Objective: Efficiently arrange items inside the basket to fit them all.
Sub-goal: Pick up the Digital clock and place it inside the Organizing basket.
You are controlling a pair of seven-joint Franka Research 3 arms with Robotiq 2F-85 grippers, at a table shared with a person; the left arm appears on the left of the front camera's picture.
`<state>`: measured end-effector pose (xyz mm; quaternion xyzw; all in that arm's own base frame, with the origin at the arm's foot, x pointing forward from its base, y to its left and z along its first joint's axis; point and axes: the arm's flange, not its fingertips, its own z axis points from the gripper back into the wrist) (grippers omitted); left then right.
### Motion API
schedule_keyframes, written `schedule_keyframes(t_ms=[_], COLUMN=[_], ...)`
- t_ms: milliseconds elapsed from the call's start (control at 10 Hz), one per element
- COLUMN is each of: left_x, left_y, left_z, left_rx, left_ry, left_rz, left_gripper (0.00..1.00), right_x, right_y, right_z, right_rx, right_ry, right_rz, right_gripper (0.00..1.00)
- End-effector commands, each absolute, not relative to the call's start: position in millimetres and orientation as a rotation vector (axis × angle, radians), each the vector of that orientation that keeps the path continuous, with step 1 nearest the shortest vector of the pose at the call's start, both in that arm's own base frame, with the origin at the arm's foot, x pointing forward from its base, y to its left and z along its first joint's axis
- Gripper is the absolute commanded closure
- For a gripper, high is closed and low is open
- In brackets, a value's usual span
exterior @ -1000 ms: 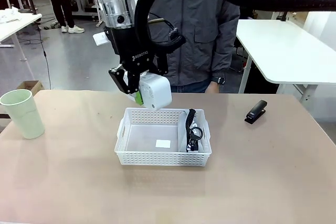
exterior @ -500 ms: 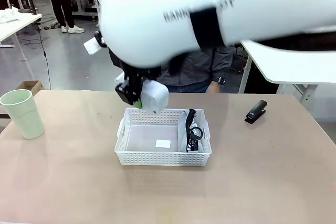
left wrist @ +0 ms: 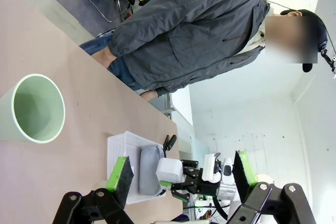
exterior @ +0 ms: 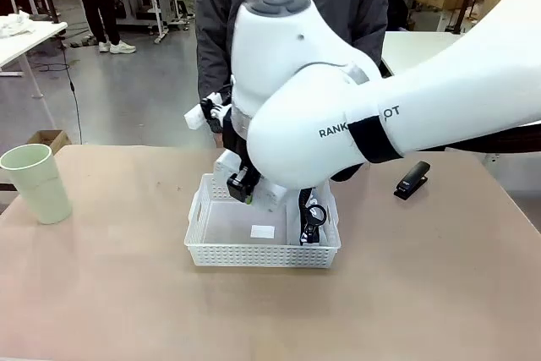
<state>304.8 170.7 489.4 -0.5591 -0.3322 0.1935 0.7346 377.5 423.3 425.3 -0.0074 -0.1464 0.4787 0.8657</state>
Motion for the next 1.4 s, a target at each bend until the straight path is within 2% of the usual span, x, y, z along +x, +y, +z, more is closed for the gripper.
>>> schedule_keyframes(t_ms=[0,400,600,1300], left_x=[305,305,305,305], left_y=[171,171,171,171], left_z=[490,490,490,490], left_rx=[-1.238,-1.238,-1.238,-1.238], left_ry=[-0.747,-0.747,-0.747,-0.747], left_rz=[0.409,0.409,0.409,0.409], left_gripper=[0.0,0.0,0.0,0.0], right_x=[392,409,410,418], right_y=[421,439,446,452], right_z=[414,368,353,332], right_rx=[0.072,0.104,0.046,0.053], right_ry=[-0.259,-0.175,-0.123,-0.049], right_rz=[1.042,1.035,1.021,1.015], right_gripper=[0.48,0.48,0.48,0.48])
